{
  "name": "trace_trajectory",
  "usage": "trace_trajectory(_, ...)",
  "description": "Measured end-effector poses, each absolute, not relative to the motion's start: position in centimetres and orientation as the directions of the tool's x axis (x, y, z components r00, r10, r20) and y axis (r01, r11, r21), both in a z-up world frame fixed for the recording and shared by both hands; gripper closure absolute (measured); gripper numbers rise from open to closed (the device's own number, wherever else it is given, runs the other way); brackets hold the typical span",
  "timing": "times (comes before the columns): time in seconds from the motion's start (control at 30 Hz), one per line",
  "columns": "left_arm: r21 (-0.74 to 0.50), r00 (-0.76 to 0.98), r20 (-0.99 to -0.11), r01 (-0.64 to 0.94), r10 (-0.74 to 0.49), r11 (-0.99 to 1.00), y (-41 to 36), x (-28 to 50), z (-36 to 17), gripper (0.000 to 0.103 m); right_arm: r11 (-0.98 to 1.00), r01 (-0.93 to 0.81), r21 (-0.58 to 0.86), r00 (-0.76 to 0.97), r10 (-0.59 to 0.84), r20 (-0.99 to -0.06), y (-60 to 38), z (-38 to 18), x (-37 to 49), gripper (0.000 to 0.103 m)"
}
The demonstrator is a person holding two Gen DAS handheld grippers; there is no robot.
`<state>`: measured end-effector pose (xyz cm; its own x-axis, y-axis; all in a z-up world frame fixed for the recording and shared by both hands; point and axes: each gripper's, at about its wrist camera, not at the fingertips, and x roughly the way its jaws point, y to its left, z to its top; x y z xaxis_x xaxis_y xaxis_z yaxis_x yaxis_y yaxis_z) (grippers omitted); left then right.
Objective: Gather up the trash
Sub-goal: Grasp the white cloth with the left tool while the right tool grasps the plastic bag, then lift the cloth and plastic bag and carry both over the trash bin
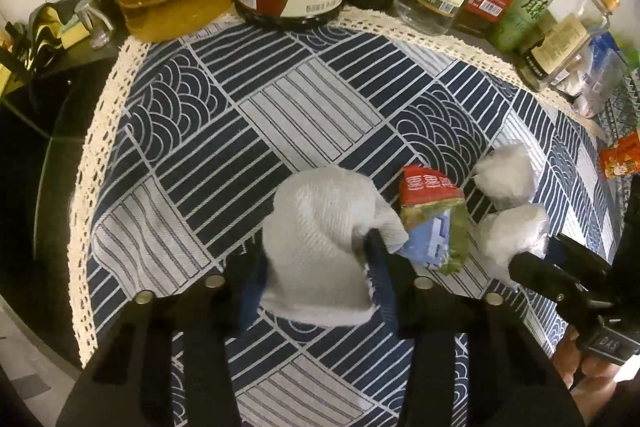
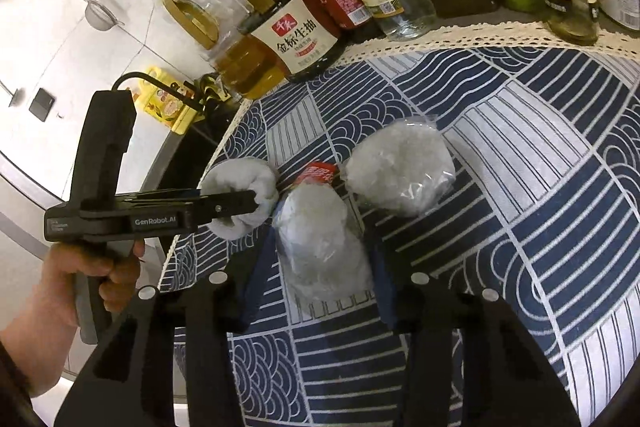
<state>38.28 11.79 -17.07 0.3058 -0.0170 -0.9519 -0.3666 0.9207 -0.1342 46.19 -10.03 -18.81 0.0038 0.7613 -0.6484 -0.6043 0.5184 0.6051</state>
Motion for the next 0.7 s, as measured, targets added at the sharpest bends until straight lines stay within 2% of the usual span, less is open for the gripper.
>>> trace_trajectory(0.3,-0.146,0.357,-0.934,-0.318,-0.024,0.937,11.1,35.7,-15.1,0.065,0.549,-0.597,0.585,0.08,0.766,-0.637,-11.5,-16.8,44.1,0.057)
trace_trajectory(0.7,-0.199,0.455,-0.886,-0.21,-0.084,0.957,10.6,28.0,-11.3,0.065,0.664,-0.545,0.512,0.214,0.7,-0.681,-13.4,-13.5,37.0,0.057)
